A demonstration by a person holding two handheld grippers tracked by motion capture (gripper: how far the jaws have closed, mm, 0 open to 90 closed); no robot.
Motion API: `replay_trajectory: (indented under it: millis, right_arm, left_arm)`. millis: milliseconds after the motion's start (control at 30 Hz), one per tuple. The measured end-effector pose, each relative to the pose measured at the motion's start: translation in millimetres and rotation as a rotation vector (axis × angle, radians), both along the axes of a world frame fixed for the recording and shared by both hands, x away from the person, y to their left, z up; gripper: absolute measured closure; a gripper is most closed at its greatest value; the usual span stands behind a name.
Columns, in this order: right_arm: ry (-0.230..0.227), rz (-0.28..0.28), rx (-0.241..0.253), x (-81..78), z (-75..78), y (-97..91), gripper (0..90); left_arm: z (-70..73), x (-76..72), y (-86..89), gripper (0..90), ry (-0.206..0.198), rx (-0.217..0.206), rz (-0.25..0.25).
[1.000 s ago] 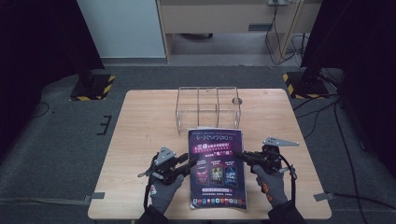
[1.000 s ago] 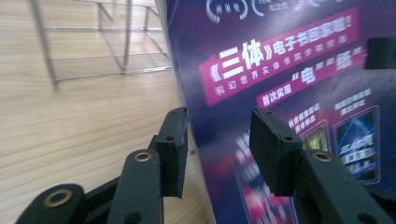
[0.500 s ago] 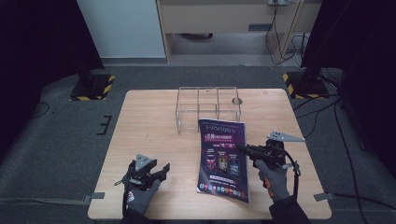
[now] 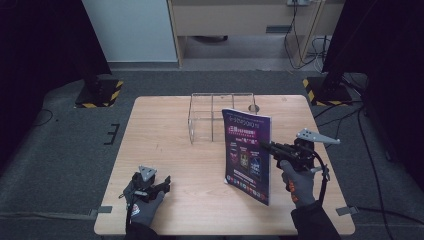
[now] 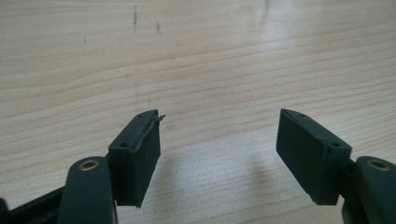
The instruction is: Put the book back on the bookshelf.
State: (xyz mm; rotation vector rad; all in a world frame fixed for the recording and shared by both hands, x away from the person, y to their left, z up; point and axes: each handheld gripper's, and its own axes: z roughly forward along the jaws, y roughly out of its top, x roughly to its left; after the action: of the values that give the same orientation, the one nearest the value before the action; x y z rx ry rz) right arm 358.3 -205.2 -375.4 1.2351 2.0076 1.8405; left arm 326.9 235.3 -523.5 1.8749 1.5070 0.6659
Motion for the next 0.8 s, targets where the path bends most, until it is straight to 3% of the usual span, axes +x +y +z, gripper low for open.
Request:
replay_trajectory:
  millis: [267, 500, 800]
  right_arm:
    - [-0.021, -0.037, 0.000, 2.8, 11.3, -3.9, 83.1]
    - [-0.042, -0.067, 0.000, 7.4, 21.2, -8.3, 83.1]
    - [-0.089, -0.112, 0.011, 11.6, 41.9, -13.0, 83.1]
  left_arm:
    - [-6.8, 4.9, 1.3, 28.0, 0.020, 0.051, 0.006]
    - [-11.0, 6.9, 3.0, 23.9, 0.010, 0.017, 0.016]
    - [-11.3, 8.3, 2.0, 19.3, 0.018, 0.018, 0.011]
